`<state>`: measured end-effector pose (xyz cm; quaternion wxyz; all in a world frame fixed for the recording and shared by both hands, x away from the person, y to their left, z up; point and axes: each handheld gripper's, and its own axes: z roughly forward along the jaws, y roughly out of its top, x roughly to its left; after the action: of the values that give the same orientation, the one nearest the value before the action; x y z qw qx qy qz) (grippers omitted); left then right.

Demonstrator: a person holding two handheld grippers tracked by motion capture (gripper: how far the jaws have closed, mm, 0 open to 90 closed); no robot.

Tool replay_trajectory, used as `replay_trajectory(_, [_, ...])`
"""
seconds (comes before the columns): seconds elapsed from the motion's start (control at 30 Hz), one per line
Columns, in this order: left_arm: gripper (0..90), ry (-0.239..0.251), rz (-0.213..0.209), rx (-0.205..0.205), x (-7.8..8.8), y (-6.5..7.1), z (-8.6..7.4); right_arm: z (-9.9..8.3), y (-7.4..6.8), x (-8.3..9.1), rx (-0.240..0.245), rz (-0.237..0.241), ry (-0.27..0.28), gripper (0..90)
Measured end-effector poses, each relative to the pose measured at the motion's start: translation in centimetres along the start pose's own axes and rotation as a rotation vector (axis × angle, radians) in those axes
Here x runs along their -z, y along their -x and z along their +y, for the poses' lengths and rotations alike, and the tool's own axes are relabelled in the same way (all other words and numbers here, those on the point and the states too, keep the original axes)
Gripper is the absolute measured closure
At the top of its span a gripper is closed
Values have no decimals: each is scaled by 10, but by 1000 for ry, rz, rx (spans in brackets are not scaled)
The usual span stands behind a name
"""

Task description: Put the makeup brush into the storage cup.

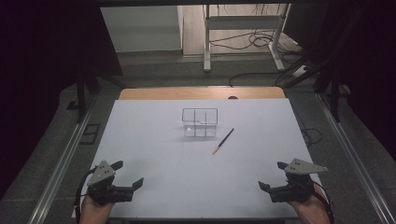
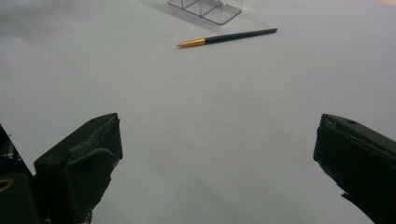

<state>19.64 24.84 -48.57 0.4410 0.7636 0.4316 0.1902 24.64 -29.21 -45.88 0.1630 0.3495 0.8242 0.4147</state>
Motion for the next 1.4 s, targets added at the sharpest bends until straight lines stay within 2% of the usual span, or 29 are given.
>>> replay_trajectory(0.23, [23,2,0,2,0,0,0,8,1,-2,-4,1,0,14])
replay_trajectory(0.4, [23,0,1,-1,0,0,0,14,2,-5,1,26,-6,3])
replay_trajectory(0.6, [23,2,5,-3,0,0,0,22,4,-9,20,27,-19,0])
replay_trajectory(0.97, [23,0,6,-5,0,1,0,36,6,-14,16,48,-15,0])
replay_trajectory(1.4, [23,-5,8,-7,0,1,0,54,8,-28,47,34,-52,0])
